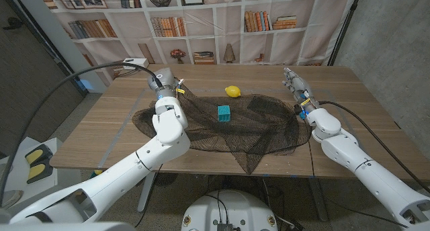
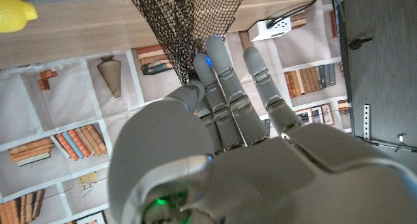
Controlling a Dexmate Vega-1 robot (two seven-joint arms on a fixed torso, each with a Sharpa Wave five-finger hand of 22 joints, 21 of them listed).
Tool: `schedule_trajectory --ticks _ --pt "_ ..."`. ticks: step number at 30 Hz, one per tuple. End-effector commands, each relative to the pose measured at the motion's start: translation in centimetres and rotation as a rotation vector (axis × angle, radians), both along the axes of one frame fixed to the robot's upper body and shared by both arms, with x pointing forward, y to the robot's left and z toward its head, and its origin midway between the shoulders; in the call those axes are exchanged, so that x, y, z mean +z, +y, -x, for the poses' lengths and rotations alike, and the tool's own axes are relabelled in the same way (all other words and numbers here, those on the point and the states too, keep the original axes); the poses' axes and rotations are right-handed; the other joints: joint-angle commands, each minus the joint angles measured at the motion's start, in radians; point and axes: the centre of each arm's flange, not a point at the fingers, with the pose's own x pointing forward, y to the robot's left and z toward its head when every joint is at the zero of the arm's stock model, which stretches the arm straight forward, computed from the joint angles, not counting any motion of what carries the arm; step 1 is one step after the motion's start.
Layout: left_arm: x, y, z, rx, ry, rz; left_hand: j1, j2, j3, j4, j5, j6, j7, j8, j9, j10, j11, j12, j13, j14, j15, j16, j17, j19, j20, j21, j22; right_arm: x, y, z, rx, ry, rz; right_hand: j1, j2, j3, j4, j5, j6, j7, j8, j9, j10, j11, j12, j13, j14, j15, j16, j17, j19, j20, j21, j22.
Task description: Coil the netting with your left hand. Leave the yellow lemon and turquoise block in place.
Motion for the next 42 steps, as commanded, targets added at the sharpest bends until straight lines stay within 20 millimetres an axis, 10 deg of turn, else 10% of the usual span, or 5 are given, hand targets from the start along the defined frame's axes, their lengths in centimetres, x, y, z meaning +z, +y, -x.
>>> schedule_trajectory --ticks 1,42 --pt "2.2 -2.0 0.5 -0.291 -0.096 -0.03 0.013 0.004 0.002 0.003 0.005 0.018 0.016 0.007 0.009 -0.013 -0.022 0.008 0.01 -0.003 -0.058 0.007 0.009 -0.005 -0.004 0.013 0.001 -0.8 -0.8 0.8 -0.016 -0.009 -0.024 -0.002 -0.001 0.002 -0.002 0.001 0.004 -0.006 -0.001 0.003 0.01 0.001 -0.002 0.004 0.005 0.004 -0.003 0.004 0.002 0.001 -0.003 0.004" --pt "6.3 -12.0 0.9 -1.016 -0.01 -0.333 0.013 -0.006 0.014 0.023 0.007 0.022 0.011 -0.003 0.025 -0.01 -0.032 0.0 0.003 0.004 -0.06 -0.025 0.039 -0.012 -0.028 0.051 -0.011 -3.3 -2.8 2.1 -0.043 -0.027 -0.089 -0.007 -0.003 0.003 -0.001 0.001 0.007 -0.006 0.0 0.003 0.013 0.001 -0.001 0.004 0.006 0.003 -0.003 0.004 0.003 0.001 -0.002 0.003"
